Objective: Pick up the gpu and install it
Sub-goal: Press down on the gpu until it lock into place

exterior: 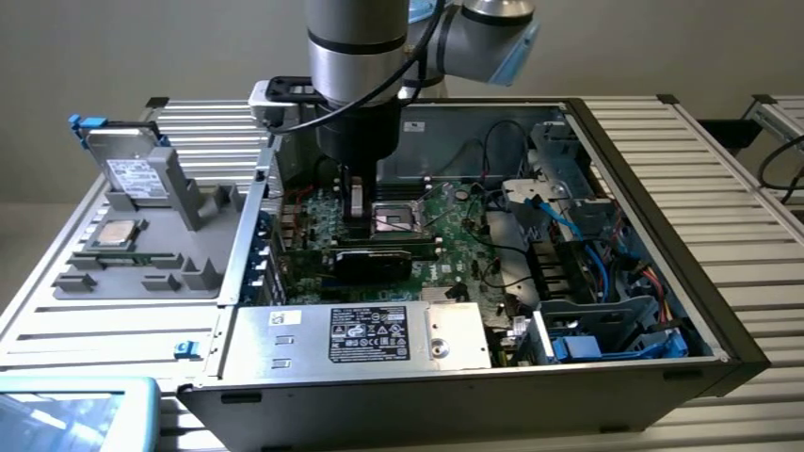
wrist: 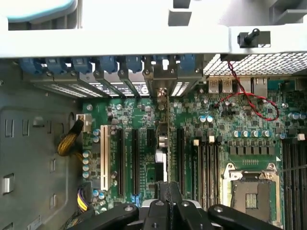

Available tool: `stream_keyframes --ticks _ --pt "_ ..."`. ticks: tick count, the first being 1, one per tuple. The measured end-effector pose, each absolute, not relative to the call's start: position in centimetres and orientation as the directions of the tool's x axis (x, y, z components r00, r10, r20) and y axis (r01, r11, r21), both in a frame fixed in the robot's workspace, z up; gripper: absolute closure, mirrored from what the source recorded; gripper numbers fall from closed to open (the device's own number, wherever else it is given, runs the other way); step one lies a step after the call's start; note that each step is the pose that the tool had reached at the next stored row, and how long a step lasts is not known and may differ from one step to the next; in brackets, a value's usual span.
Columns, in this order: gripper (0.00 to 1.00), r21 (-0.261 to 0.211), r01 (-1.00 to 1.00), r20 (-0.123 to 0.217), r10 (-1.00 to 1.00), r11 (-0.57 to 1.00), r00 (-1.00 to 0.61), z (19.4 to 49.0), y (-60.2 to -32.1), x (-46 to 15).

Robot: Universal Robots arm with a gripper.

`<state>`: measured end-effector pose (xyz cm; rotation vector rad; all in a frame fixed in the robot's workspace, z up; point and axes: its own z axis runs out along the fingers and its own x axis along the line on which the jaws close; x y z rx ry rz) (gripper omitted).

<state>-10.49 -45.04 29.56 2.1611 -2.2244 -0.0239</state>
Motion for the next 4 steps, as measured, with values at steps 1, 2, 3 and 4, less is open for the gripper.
stream_keyframes --ticks 1,2,3,4 --pt "0.88 0.039 -0.999 0.018 -0.999 0.029 -0.029 29.56 -45.04 -10.5" --pt "0.88 0.039 -0.999 0.018 -0.999 0.029 -0.029 29.56 -45.04 -10.49" --pt "0.88 0.039 -0.999 0.018 -0.999 0.029 -0.028 29.56 -45.04 -10.49" --pt "0.88 0.039 -0.999 0.018 -0.999 0.029 -0.029 29.56 -45.04 -10.5"
